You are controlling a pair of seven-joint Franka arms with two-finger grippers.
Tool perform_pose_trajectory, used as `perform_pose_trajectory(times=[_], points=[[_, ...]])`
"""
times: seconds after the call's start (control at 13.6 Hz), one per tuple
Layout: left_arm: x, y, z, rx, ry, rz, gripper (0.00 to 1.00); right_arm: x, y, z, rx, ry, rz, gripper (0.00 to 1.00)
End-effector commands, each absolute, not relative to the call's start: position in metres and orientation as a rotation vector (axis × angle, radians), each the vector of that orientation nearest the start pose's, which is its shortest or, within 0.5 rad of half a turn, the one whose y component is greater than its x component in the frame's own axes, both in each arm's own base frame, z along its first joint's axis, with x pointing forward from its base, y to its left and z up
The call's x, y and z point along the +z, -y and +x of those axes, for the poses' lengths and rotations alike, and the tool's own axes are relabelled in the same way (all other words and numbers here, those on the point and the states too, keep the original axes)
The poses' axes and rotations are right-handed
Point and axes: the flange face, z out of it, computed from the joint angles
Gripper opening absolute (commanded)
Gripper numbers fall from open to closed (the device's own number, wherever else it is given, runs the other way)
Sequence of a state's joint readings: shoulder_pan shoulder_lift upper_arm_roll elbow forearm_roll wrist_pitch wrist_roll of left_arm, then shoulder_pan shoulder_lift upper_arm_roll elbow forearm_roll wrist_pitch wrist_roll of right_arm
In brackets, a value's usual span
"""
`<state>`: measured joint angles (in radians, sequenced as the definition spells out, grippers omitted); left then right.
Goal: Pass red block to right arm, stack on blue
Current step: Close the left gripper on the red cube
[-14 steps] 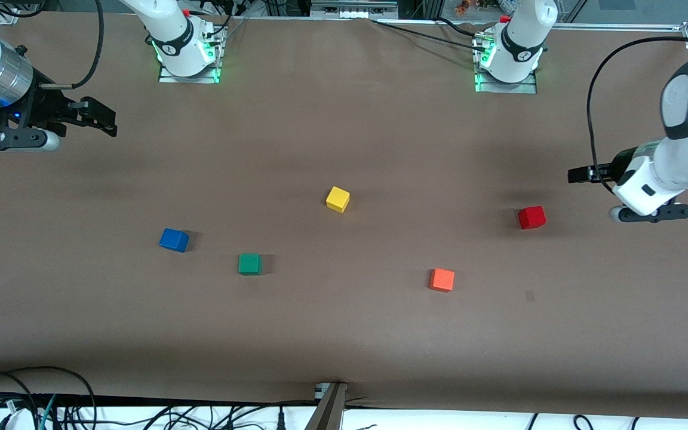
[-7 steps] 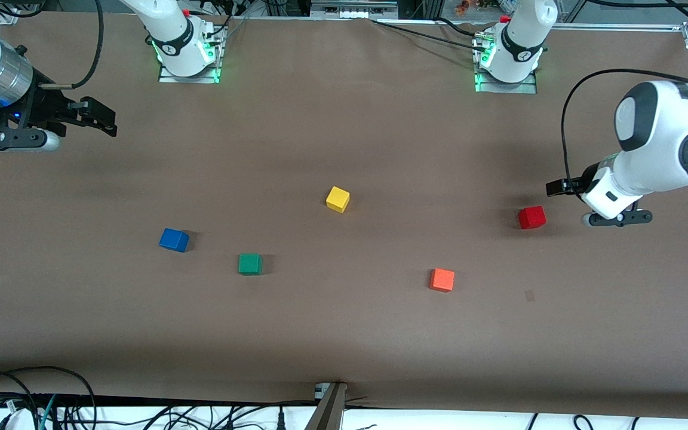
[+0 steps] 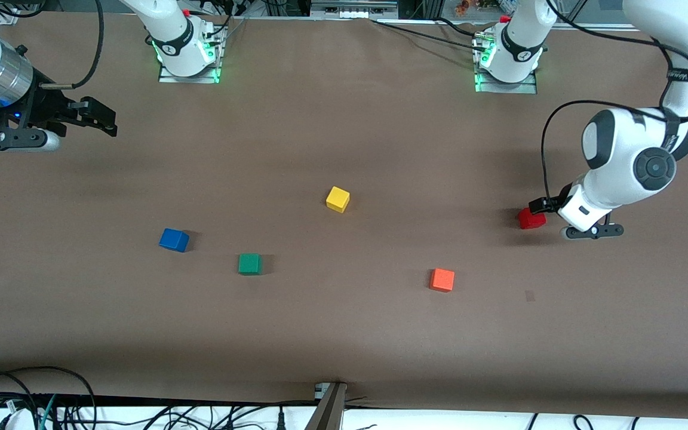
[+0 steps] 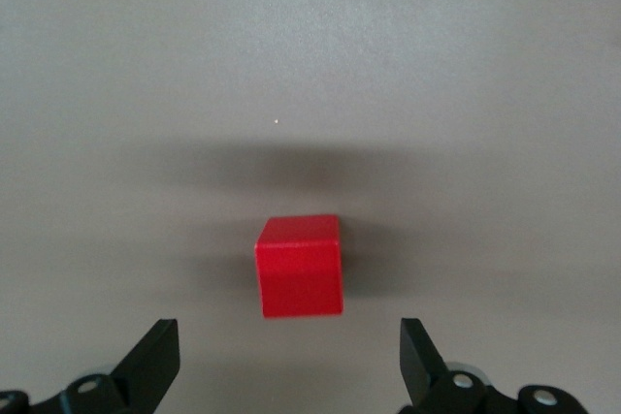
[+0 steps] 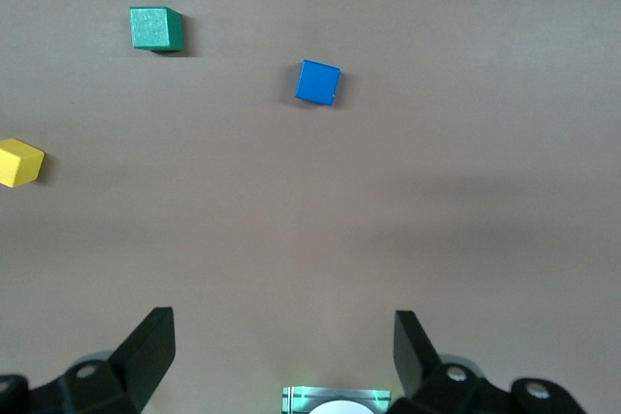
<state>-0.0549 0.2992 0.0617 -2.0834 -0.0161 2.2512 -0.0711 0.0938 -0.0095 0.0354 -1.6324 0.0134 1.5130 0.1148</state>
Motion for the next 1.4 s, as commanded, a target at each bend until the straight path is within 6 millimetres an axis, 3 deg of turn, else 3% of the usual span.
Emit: perform_pose_trajectory(times=[0.0, 0.44, 0.96, 1.18, 1.32], points=[[0.249, -0.005, 0.573, 0.172, 0.15, -3.128, 1.0, 0.603, -0.074, 0.538, 0.176, 0.019, -3.145, 1.0], [0.215, -0.004, 0.575, 0.145, 0.14, -3.127, 1.0, 0.603, -0.072, 0.538, 0.176, 0.02, -3.143, 1.0], [0.195, -0.002, 0.56, 0.128, 0.135, -3.129, 1.0, 0.603, -0.069, 0.537, 0.186, 0.012, -3.142, 1.0], [0.194, 0.004, 0.56, 0.129, 0.12, -3.134, 0.8, 0.602, -0.07, 0.537, 0.185, 0.012, -3.148, 1.0], [0.194, 0.003, 0.56, 0.131, 0.119, -3.133, 0.58, 0.602, -0.073, 0.537, 0.185, 0.019, -3.15, 1.0]])
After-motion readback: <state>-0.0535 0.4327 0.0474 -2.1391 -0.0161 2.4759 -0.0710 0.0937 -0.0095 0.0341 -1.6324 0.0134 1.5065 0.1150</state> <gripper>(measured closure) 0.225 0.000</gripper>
